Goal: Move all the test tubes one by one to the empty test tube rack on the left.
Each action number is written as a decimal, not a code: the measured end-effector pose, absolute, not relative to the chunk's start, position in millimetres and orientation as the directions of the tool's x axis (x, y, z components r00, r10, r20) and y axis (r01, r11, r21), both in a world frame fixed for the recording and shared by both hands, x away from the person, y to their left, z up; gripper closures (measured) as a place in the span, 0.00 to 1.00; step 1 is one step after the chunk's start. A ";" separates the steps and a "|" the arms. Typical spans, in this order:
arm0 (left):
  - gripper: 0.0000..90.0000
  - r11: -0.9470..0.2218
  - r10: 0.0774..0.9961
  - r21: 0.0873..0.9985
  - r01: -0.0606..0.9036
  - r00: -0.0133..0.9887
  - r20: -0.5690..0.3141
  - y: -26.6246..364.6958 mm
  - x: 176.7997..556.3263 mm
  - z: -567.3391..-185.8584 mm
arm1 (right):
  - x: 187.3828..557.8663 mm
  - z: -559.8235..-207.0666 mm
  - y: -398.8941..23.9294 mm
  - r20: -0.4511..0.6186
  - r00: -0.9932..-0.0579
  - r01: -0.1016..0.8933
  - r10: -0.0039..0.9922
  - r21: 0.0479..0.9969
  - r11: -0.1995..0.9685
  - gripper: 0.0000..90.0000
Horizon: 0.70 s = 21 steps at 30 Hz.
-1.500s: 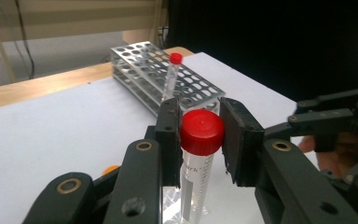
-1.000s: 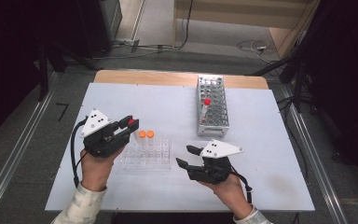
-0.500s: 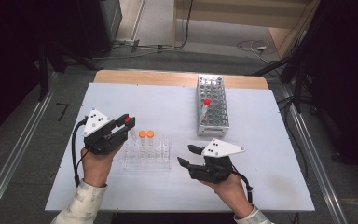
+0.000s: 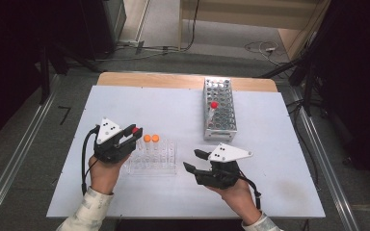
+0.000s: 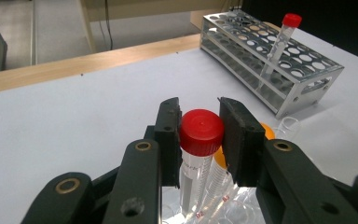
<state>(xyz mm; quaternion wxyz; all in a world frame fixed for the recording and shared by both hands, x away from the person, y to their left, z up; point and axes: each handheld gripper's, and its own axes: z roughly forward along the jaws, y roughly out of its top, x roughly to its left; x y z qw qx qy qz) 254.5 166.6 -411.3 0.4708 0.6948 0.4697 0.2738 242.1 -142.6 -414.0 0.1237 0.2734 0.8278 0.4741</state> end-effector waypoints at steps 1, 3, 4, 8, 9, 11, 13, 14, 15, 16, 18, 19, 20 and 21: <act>0.77 -0.117 0.910 0.910 0.398 0.410 -0.063 166.1 254.6 -411.9 | 242.1 -414.0 -142.6 0.053 -0.820 0.335 0.570 0.852 0.402 0.48; 0.76 -0.118 0.910 0.908 0.402 0.410 -0.063 165.4 254.8 -412.7 | 242.2 -413.9 -143.0 0.053 -0.820 0.334 0.570 0.853 0.400 0.48; 0.76 -0.121 0.909 0.906 0.405 0.412 -0.062 165.2 254.9 -413.1 | 242.2 -413.8 -143.2 0.055 -0.819 0.336 0.571 0.853 0.399 0.48; 0.75 -0.111 0.910 0.904 0.412 0.408 -0.074 165.9 255.1 -413.9 | 243.0 -414.5 -143.5 0.055 -0.817 0.338 0.575 0.852 0.399 0.48; 0.75 -0.108 0.910 0.904 0.413 0.408 -0.078 166.2 255.2 -413.8 | 243.0 -414.7 -143.4 0.055 -0.816 0.339 0.575 0.852 0.399 0.48; 0.74 -0.104 0.911 0.904 0.415 0.405 -0.081 167.2 255.0 -413.4 | 243.1 -414.7 -143.5 0.055 -0.816 0.338 0.575 0.852 0.399 0.48; 0.73 -0.098 0.911 0.904 0.417 0.403 -0.088 167.9 255.0 -413.1 | 243.5 -415.0 -143.6 0.054 -0.816 0.338 0.575 0.852 0.400 0.47; 0.73 -0.092 0.910 0.905 0.415 0.404 -0.093 168.5 255.2 -413.0 | 243.7 -415.1 -143.8 0.052 -0.815 0.338 0.576 0.851 0.401 0.47; 0.73 -0.086 0.909 0.906 0.415 0.404 -0.099 169.0 255.0 -412.5 | 244.0 -415.2 -144.0 0.053 -0.814 0.339 0.578 0.851 0.401 0.47; 0.73 -0.083 0.908 0.906 0.416 0.406 -0.104 169.7 255.0 -412.1 | 244.3 -415.3 -144.3 0.052 -0.812 0.340 0.581 0.851 0.399 0.47; 0.70 -0.066 0.905 0.906 0.418 0.408 -0.122 170.6 254.7 -411.0 | 245.8 -415.9 -145.2 0.052 -0.806 0.343 0.589 0.852 0.395 0.47; 0.68 -0.056 0.905 0.907 0.418 0.405 -0.131 170.9 254.8 -410.6 | 247.1 -416.4 -145.8 0.051 -0.803 0.343 0.594 0.854 0.392 0.46; 0.63 -0.048 0.909 0.907 0.418 0.395 -0.133 170.7 255.0 -410.4 | 248.5 -417.1 -146.6 0.053 -0.798 0.350 0.600 0.852 0.390 0.46; 0.57 -0.044 0.915 0.906 0.421 0.381 -0.133 170.4 255.1 -410.2 | 250.2 -418.0 -147.5 0.055 -0.795 0.355 0.604 0.849 0.391 0.45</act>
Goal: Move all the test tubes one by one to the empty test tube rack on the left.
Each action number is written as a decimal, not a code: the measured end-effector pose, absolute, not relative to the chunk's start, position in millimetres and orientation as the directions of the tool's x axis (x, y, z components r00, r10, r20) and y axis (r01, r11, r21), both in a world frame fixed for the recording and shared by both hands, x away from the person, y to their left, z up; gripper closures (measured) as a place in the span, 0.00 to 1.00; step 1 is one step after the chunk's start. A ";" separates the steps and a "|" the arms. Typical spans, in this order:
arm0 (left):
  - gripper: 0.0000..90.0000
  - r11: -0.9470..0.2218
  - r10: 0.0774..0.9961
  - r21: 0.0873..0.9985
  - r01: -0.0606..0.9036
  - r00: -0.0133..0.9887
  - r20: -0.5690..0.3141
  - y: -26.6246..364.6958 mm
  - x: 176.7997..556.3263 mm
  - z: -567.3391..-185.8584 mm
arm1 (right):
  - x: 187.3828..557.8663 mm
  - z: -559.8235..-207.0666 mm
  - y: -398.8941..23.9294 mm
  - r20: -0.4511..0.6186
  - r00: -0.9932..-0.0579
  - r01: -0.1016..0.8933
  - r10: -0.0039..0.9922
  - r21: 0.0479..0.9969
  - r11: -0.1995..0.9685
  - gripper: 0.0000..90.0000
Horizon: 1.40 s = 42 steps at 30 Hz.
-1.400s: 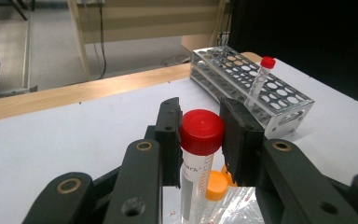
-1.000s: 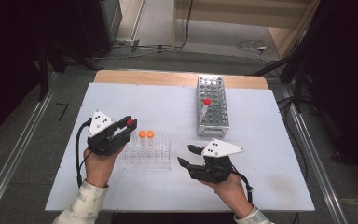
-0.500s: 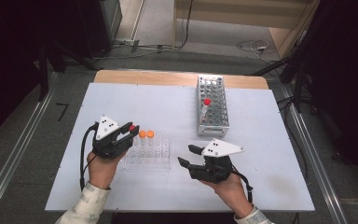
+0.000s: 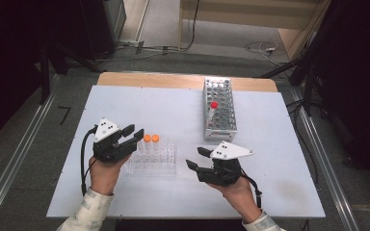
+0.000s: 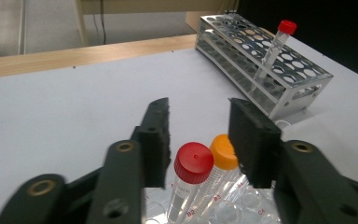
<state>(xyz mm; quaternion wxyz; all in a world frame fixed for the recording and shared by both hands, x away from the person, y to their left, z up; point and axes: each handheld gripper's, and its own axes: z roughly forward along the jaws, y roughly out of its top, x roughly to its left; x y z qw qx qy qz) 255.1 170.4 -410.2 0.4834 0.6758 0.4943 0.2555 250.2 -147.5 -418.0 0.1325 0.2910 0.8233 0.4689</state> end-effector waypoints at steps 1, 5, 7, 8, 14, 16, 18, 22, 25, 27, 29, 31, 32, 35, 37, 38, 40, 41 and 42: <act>0.53 -0.042 0.917 0.905 0.424 0.376 -0.134 170.0 255.4 -410.1 | 251.9 -419.0 -148.1 0.057 -0.792 0.359 0.608 0.848 0.389 0.45; 0.38 0.001 0.913 0.895 0.445 0.364 -0.182 169.5 256.8 -409.2 | 257.4 -418.9 -150.4 0.049 -0.774 0.363 0.632 0.852 0.378 0.43; 0.32 0.008 0.914 0.893 0.450 0.360 -0.189 169.4 257.0 -408.7 | 261.8 -419.0 -151.9 0.042 -0.757 0.364 0.652 0.855 0.368 0.40; 0.30 0.007 0.915 0.892 0.452 0.357 -0.188 168.9 257.1 -408.4 | 264.4 -419.4 -152.4 0.036 -0.749 0.367 0.662 0.854 0.368 0.39; 0.25 0.001 0.916 0.893 0.449 0.358 -0.181 166.4 256.3 -406.0 | 284.5 -420.1 -156.3 0.015 -0.670 0.385 0.742 0.862 0.330 0.37; 0.25 0.002 0.915 0.895 0.446 0.361 -0.182 165.5 255.9 -405.6 | 292.3 -419.9 -157.5 0.013 -0.642 0.391 0.766 0.865 0.314 0.37; 0.25 -0.001 0.915 0.897 0.443 0.362 -0.178 165.2 255.8 -405.1 | 299.7 -418.7 -156.5 -0.002 -0.618 0.395 0.786 0.864 0.313 0.38; 0.24 -0.006 0.915 0.894 0.448 0.363 -0.175 164.0 256.3 -405.6 | 321.3 -419.3 -154.7 -0.039 -0.558 0.415 0.829 0.852 0.319 0.39; 0.24 -0.007 0.913 0.896 0.444 0.367 -0.175 163.7 256.1 -405.3 | 341.5 -422.8 -157.0 -0.031 -0.512 0.447 0.858 0.844 0.297 0.43; 0.23 -0.005 0.914 0.897 0.443 0.365 -0.175 163.9 256.1 -405.0 | 353.8 -425.2 -157.7 -0.037 -0.483 0.465 0.875 0.836 0.292 0.44; 0.23 -0.009 0.914 0.897 0.442 0.368 -0.173 164.1 256.4 -405.0 | 363.6 -426.6 -157.5 -0.041 -0.467 0.471 0.883 0.834 0.287 0.46; 0.23 -0.011 0.914 0.896 0.444 0.368 -0.171 163.7 256.7 -405.4 | 370.4 -427.4 -156.7 -0.050 -0.450 0.465 0.892 0.839 0.282 0.50; 0.23 -0.010 0.914 0.896 0.444 0.367 -0.172 163.1 256.8 -405.6 | 374.5 -427.4 -156.1 -0.051 -0.445 0.471 0.894 0.836 0.282 0.50; 0.23 -0.016 0.911 0.896 0.444 0.375 -0.170 161.7 256.7 -405.7 | 385.1 -427.8 -155.4 -0.049 -0.437 0.471 0.898 0.838 0.275 0.55; 0.24 -0.019 0.911 0.896 0.445 0.376 -0.167 161.2 256.5 -405.5 | 391.4 -429.5 -155.4 -0.036 -0.430 0.479 0.902 0.838 0.262 0.56; 0.24 -0.020 0.911 0.895 0.445 0.376 -0.167 161.1 256.5 -405.5 | 394.8 -431.2 -155.1 -0.033 -0.427 0.485 0.903 0.835 0.260 0.57; 0.24 -0.019 0.911 0.896 0.443 0.377 -0.168 161.3 256.6 -405.7 | 400.0 -435.1 -155.3 -0.033 -0.424 0.485 0.905 0.835 0.258 0.62; 0.24 -0.018 0.911 0.896 0.443 0.377 -0.168 161.4 256.7 -405.9 | 401.3 -436.1 -155.3 -0.028 -0.425 0.487 0.905 0.835 0.255 0.64; 0.24 -0.016 0.911 0.896 0.444 0.376 -0.170 161.5 256.8 -406.1 | 402.5 -437.3 -154.9 -0.025 -0.424 0.486 0.905 0.837 0.251 0.66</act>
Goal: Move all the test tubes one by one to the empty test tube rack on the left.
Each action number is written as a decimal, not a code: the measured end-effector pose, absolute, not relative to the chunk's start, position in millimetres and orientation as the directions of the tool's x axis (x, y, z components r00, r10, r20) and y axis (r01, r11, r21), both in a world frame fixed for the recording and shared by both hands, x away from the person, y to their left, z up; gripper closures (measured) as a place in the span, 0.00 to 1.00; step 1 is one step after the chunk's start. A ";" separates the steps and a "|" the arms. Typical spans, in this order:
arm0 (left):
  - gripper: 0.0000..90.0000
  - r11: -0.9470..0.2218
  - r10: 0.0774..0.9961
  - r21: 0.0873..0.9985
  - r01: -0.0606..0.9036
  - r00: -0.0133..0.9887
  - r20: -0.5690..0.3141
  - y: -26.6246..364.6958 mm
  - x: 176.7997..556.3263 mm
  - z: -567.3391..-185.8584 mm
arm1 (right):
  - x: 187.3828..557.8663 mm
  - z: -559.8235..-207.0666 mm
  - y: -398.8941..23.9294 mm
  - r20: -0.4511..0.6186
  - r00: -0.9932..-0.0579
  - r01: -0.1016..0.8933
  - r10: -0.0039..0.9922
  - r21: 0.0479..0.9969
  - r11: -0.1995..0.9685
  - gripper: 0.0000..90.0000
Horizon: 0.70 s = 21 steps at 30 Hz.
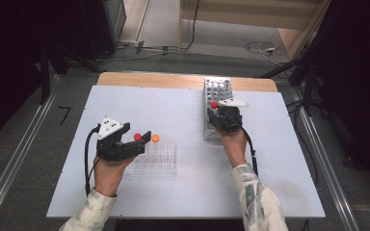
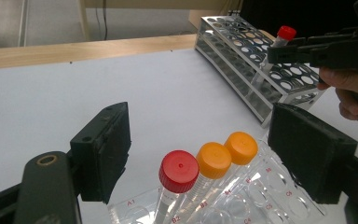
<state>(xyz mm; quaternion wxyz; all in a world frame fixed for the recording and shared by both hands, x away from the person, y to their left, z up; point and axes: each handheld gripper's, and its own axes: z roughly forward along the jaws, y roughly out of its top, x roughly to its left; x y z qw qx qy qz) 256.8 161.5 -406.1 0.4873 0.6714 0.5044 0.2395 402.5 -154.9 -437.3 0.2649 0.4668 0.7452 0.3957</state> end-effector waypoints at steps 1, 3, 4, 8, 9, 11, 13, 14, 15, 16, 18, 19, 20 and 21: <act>0.24 -0.016 0.910 0.895 0.445 0.377 -0.171 161.5 256.9 -406.3 | 403.2 -438.3 -154.5 -0.024 -0.423 0.485 0.906 0.838 0.249 0.68; 0.24 -0.018 0.910 0.895 0.445 0.378 -0.169 161.3 257.1 -406.6 | 404.5 -440.4 -152.9 -0.017 -0.429 0.490 0.903 0.836 0.248 0.71; 0.24 -0.018 0.910 0.895 0.446 0.377 -0.170 161.1 257.1 -406.5 | 405.0 -441.2 -152.2 -0.021 -0.431 0.488 0.902 0.835 0.252 0.72; 0.24 -0.018 0.909 0.896 0.443 0.380 -0.169 161.0 256.4 -405.7 | 406.2 -443.3 -151.1 -0.020 -0.429 0.494 0.903 0.832 0.253 0.78; 0.24 -0.018 0.909 0.897 0.443 0.381 -0.170 161.0 256.3 -405.6 | 406.0 -443.1 -151.0 -0.018 -0.429 0.495 0.903 0.832 0.251 0.79; 0.23 -0.018 0.909 0.897 0.442 0.381 -0.170 161.0 256.3 -405.6 | 405.0 -441.4 -150.7 -0.020 -0.428 0.486 0.903 0.838 0.249 0.79; 0.23 -0.017 0.909 0.897 0.442 0.380 -0.170 161.0 256.2 -405.5 | 404.4 -437.1 -151.1 -0.020 -0.432 0.475 0.902 0.845 0.246 0.79; 0.23 -0.016 0.909 0.897 0.442 0.380 -0.171 161.1 256.1 -405.3 | 403.7 -433.9 -151.3 -0.021 -0.431 0.471 0.902 0.848 0.245 0.79; 0.23 -0.015 0.909 0.898 0.441 0.379 -0.172 161.3 256.0 -405.2 | 402.8 -429.3 -151.6 -0.022 -0.431 0.462 0.902 0.854 0.241 0.79; 0.23 -0.012 0.910 0.898 0.439 0.378 -0.173 161.5 255.9 -405.0 | 402.1 -426.3 -152.1 -0.023 -0.431 0.454 0.902 0.858 0.239 0.79; 0.23 -0.009 0.910 0.899 0.437 0.377 -0.174 161.9 255.9 -404.8 | 399.6 -416.4 -154.2 -0.018 -0.428 0.437 0.904 0.871 0.225 0.79; 0.23 -0.009 0.910 0.900 0.437 0.377 -0.174 162.0 255.8 -404.8 | 398.5 -413.1 -155.0 -0.018 -0.428 0.432 0.904 0.874 0.222 0.79; 0.23 -0.008 0.910 0.900 0.436 0.377 -0.174 161.9 255.7 -404.8 | 397.2 -408.8 -156.1 -0.019 -0.429 0.422 0.903 0.880 0.218 0.79; 0.23 -0.011 0.910 0.900 0.437 0.378 -0.172 161.8 255.7 -404.7 | 395.5 -404.6 -157.3 -0.018 -0.430 0.414 0.903 0.885 0.215 0.79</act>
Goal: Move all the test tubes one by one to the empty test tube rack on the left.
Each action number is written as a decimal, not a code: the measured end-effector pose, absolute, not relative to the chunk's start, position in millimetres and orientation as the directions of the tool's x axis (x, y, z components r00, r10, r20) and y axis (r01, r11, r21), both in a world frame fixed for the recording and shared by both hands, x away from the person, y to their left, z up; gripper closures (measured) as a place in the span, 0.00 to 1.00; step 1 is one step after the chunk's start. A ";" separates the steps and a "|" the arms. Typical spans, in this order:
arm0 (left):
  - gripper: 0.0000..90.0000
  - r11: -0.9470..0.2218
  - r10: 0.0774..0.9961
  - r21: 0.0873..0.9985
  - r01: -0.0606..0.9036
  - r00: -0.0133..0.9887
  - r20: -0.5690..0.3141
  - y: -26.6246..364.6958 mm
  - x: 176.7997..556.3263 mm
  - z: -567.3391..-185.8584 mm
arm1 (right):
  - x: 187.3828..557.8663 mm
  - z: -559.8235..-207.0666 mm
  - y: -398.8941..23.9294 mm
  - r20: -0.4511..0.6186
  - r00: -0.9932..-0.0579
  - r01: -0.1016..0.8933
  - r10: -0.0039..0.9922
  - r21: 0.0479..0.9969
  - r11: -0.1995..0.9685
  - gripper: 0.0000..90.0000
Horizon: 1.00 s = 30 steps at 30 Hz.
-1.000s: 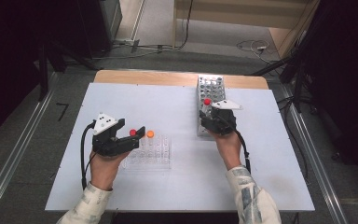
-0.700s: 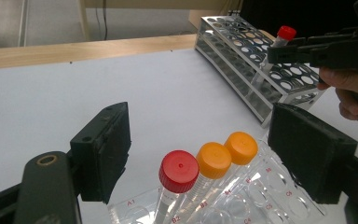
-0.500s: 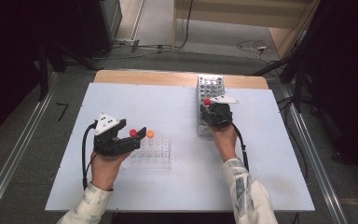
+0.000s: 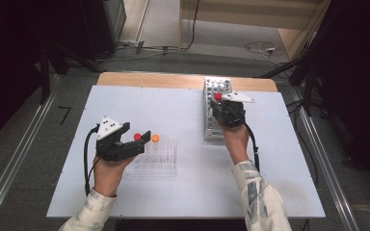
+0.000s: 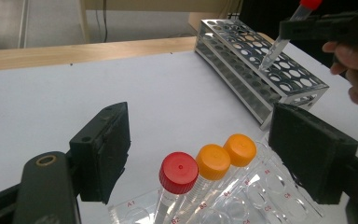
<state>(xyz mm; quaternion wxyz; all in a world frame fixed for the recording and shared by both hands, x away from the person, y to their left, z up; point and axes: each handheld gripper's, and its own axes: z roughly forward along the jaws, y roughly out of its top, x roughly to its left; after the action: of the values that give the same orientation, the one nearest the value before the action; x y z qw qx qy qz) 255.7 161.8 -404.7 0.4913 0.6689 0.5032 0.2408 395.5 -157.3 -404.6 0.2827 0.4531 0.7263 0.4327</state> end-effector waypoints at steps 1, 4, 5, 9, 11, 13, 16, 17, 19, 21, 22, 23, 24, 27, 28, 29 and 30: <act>0.23 -0.012 0.910 0.899 0.438 0.378 -0.172 161.5 255.5 -404.7 | 393.6 -400.7 -158.4 -0.021 -0.432 0.403 0.902 0.890 0.214 0.79; 0.23 -0.014 0.909 0.899 0.438 0.380 -0.170 159.8 255.4 -404.9 | 387.0 -392.1 -160.8 -0.018 -0.444 0.383 0.896 0.900 0.208 0.79; 0.23 -0.017 0.910 0.899 0.437 0.380 -0.168 159.3 255.2 -404.8 | 384.6 -390.3 -160.8 -0.018 -0.447 0.383 0.894 0.900 0.209 0.79; 0.23 -0.020 0.909 0.901 0.434 0.383 -0.164 158.9 254.6 -404.2 | 376.0 -385.4 -160.7 -0.027 -0.470 0.379 0.882 0.896 0.230 0.79; 0.23 -0.017 0.911 0.902 0.432 0.379 -0.164 159.4 254.0 -403.8 | 371.2 -384.0 -160.2 -0.031 -0.485 0.381 0.874 0.892 0.243 0.79; 0.23 -0.014 0.910 0.903 0.430 0.379 -0.166 159.5 253.5 -403.3 | 366.8 -383.8 -159.7 -0.035 -0.505 0.386 0.862 0.885 0.262 0.79; 0.23 -0.013 0.909 0.906 0.423 0.383 -0.165 157.9 252.2 -402.1 | 357.0 -385.4 -159.2 -0.037 -0.533 0.386 0.846 0.878 0.282 0.79; 0.23 -0.018 0.908 0.907 0.422 0.387 -0.162 157.4 251.6 -401.6 | 354.6 -386.0 -159.2 -0.035 -0.538 0.387 0.842 0.877 0.284 0.79; 0.23 -0.014 0.906 0.910 0.415 0.390 -0.164 155.1 250.5 -400.8 | 347.3 -388.2 -159.5 -0.029 -0.564 0.388 0.826 0.873 0.296 0.79; 0.23 -0.021 0.902 0.911 0.413 0.400 -0.160 153.3 249.2 -399.7 | 340.5 -389.6 -159.4 -0.027 -0.580 0.386 0.814 0.871 0.304 0.79; 0.23 -0.018 0.900 0.912 0.410 0.405 -0.164 152.1 248.5 -399.2 | 336.2 -390.4 -159.0 -0.027 -0.592 0.383 0.806 0.870 0.311 0.79; 0.23 -0.019 0.898 0.912 0.410 0.409 -0.165 150.7 247.7 -398.5 | 332.1 -391.2 -158.5 -0.028 -0.604 0.379 0.796 0.869 0.319 0.79; 0.23 -0.021 0.896 0.913 0.406 0.413 -0.164 149.3 246.8 -397.7 | 327.7 -391.8 -157.9 -0.029 -0.617 0.374 0.786 0.868 0.326 0.79; 0.23 -0.030 0.888 0.916 0.399 0.432 -0.159 144.9 243.9 -395.4 | 313.9 -393.9 -155.7 -0.029 -0.649 0.366 0.760 0.864 0.346 0.79; 0.23 -0.034 0.886 0.917 0.396 0.437 -0.156 143.1 242.7 -394.6 | 309.2 -394.7 -154.8 -0.025 -0.657 0.366 0.753 0.863 0.348 0.79; 0.24 -0.037 0.882 0.919 0.394 0.445 -0.156 141.1 241.6 -394.0 | 305.0 -395.7 -154.4 -0.026 -0.669 0.360 0.743 0.863 0.354 0.79; 0.24 -0.041 0.878 0.919 0.393 0.452 -0.154 138.6 240.4 -393.3 | 300.6 -396.9 -154.0 -0.022 -0.676 0.360 0.737 0.862 0.356 0.79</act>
<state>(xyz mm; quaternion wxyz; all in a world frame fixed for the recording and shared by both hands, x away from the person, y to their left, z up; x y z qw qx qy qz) 240.4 138.6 -393.3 0.5117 0.6815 0.4665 0.2370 300.6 -154.0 -396.9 0.2088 0.3444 0.7966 0.4509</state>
